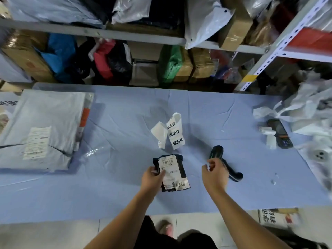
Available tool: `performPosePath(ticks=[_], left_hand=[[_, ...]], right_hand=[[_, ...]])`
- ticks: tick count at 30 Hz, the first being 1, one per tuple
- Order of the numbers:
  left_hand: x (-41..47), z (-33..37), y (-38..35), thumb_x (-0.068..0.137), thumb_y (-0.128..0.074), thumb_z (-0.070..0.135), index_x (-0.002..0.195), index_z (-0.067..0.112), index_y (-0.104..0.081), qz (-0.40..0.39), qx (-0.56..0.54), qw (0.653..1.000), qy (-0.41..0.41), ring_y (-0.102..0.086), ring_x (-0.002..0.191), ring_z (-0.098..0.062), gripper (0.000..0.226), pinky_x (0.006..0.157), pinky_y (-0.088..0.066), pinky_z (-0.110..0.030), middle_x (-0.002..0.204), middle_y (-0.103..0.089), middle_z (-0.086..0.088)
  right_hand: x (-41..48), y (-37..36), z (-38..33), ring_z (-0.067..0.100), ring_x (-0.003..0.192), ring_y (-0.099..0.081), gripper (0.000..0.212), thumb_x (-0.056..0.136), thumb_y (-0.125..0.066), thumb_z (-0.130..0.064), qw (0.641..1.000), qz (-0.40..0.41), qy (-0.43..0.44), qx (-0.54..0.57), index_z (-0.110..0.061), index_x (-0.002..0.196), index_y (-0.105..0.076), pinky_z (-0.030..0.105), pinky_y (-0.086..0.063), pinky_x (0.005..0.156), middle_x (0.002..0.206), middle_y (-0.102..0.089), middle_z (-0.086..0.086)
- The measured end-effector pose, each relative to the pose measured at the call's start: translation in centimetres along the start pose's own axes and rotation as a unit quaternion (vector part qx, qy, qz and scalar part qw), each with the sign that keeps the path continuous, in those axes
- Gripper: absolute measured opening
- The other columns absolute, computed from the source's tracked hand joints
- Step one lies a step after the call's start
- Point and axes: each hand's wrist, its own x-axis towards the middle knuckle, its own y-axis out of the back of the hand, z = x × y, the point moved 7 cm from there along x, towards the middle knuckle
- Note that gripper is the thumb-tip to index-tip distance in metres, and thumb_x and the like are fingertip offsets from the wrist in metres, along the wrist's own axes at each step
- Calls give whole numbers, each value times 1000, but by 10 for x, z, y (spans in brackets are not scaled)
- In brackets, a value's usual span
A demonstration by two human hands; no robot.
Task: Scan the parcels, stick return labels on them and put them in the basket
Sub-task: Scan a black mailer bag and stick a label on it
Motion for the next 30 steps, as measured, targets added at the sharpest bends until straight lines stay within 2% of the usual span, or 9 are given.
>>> performPosePath(ticks=[2,4,7,11,14,18,21,24,30], left_hand=[[1,2,-3,86,-71,19,88,16,-58,13,10,1000,-1,-66,69,-17,14,47,-52,-23,84,-66,-4],[2,2,-6,85,-72,19,94,8,-60,18,23,1000,6,-66,64,-22,18,50,-53,-29,85,-69,-10],[2,0,-15,86,-71,13,97,3,-57,19,12,1000,17,-61,43,-22,21,39,-45,-25,83,-70,-14],[-7,4,-25,87,-70,9,90,3,-53,63,11,998,10,-57,38,-23,19,36,-42,-25,78,-66,-15],[-16,8,-33,89,-68,5,85,2,-51,105,-2,994,2,-53,38,-24,18,35,-40,-24,76,-62,-22],[-27,9,-42,88,-67,3,85,1,-53,169,-21,985,-2,-56,44,-25,15,37,-45,-27,72,-62,-19],[-30,10,-47,88,-68,5,86,3,-56,196,-31,980,-4,-63,57,-29,12,42,-48,-28,81,-68,-19],[-33,13,-53,86,-68,6,82,7,-56,203,-39,978,-15,-67,62,-31,13,45,-50,-30,82,-69,-19],[-35,12,-52,84,-71,7,80,9,-54,202,-29,979,-23,-62,61,-31,17,49,-49,-31,82,-66,-17]], right_hand=[[18,18,14,31,97,-55,25,85,-66,-13,998,28,-16,-47,-16,108,-57,41,-50,74,113,-54,7],[34,25,31,35,115,-44,46,83,-70,-14,990,6,-38,-132,-15,124,-51,45,-46,89,126,-44,14],[54,25,51,33,125,-36,63,83,-73,-24,970,-35,-22,-240,-18,138,-43,43,-37,102,135,-39,14],[79,16,57,27,106,-57,40,84,-67,-34,946,-101,53,-304,-20,119,-52,35,-45,83,112,-61,5],[87,12,55,26,98,-62,37,84,-64,-37,930,-138,95,-326,-21,115,-50,32,-43,70,104,-62,2],[84,16,39,19,66,-56,16,87,-59,-31,955,-213,110,-176,-19,96,-56,27,-40,58,81,-62,0],[66,18,18,16,47,-50,16,81,-60,-27,938,-333,96,-22,-13,75,-59,27,-41,48,57,-57,-2],[49,28,-1,19,47,-53,23,82,-65,-32,914,-395,89,16,-9,77,-63,30,-47,50,57,-59,4],[33,46,-16,14,44,-49,22,86,-66,-29,902,-422,76,58,-10,76,-62,26,-44,48,56,-57,2]])
